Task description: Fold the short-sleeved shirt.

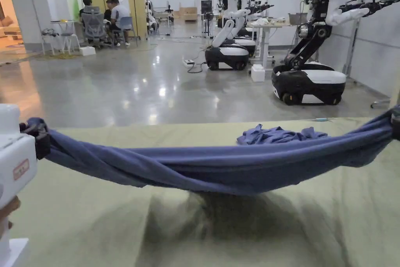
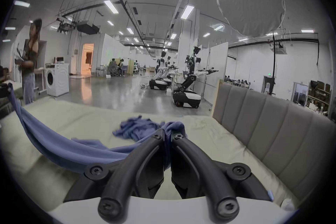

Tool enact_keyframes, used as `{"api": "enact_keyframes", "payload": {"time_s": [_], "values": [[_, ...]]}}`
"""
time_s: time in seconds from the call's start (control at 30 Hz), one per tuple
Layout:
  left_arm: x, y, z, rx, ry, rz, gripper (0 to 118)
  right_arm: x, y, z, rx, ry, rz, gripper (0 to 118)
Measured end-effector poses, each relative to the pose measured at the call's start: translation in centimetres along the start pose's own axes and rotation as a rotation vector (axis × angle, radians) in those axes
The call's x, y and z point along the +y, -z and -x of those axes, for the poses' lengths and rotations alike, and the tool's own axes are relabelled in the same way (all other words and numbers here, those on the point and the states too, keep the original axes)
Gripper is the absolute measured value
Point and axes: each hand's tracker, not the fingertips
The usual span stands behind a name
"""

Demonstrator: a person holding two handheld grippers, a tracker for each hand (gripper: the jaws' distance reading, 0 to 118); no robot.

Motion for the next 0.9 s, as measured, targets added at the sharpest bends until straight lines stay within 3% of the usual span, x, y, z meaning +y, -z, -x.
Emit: {"api": "enact_keyframes", "payload": {"time_s": [0.2,0.53,0.6,0.7,0.83,0.87,0.9], "values": [[-7.6,-7.0,0.6,-0.028,-0.011,0.103,7,-7.2,-8.1,-0.3,0.022,0.001,0.055,6],[-12.6,-23.6,6.1,-0.080,0.010,0.177,7,-12.2,-25.9,-3.5,0.104,0.029,0.134,6],[-14.2,-25.8,7.5,-0.093,-0.020,0.222,7,-13.8,-28.8,-3.3,0.142,-0.001,0.201,6],[-17.2,-27.8,7.7,-0.125,0.018,0.301,7,-16.9,-30.7,-2.6,0.151,-0.124,0.281,6],[-20.7,-28.6,7.1,-0.114,0.062,0.379,8,-20.0,-30.8,-2.4,0.136,-0.078,0.380,6],[-21.2,-28.8,7.2,-0.102,0.046,0.389,13,-20.7,-30.6,-2.5,0.126,-0.065,0.411,7],[-21.4,-29.0,7.3,-0.090,0.039,0.389,46,-21.0,-30.5,-2.6,0.128,-0.053,0.439,32]]}}
